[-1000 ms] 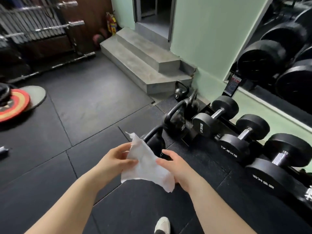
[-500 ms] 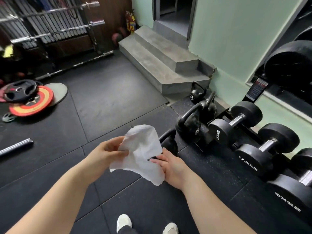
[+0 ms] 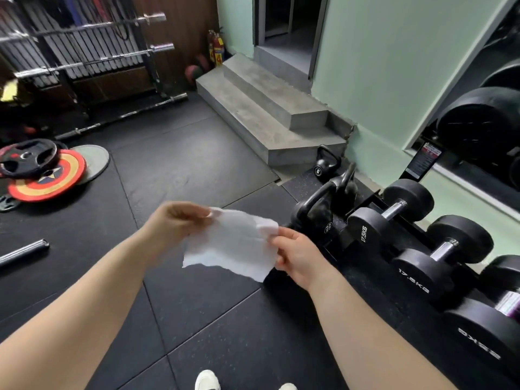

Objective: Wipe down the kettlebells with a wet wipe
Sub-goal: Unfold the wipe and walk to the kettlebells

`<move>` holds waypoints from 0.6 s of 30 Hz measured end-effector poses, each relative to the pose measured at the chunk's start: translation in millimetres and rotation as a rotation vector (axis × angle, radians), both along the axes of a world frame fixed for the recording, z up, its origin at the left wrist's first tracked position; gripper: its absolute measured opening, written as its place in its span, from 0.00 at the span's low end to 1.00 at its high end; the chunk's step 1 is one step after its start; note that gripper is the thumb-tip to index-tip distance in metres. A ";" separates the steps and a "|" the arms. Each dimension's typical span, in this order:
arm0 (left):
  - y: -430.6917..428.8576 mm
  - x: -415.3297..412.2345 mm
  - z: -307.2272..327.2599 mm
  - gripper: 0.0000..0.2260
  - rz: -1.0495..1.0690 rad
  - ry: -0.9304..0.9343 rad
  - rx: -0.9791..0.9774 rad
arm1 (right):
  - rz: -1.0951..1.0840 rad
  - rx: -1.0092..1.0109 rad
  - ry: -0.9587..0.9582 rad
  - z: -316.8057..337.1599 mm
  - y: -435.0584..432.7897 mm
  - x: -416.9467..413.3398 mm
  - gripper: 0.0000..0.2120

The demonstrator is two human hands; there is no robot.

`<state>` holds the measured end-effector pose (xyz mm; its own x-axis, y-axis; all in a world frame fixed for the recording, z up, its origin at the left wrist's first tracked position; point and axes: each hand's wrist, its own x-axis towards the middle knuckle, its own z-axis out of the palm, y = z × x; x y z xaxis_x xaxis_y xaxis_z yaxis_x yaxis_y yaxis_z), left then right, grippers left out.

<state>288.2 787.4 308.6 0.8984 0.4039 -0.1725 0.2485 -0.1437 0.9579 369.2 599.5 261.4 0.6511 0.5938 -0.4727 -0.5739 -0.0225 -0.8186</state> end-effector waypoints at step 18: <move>34.7 -15.0 42.0 0.29 -0.049 -0.275 -0.258 | 0.020 0.053 -0.602 69.0 19.9 13.2 0.11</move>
<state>273.2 822.1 350.7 0.9426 0.3338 -0.0124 -0.0242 0.1055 0.9941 382.4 619.3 330.5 0.7833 0.6216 0.0059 -0.0091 0.0209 -0.9997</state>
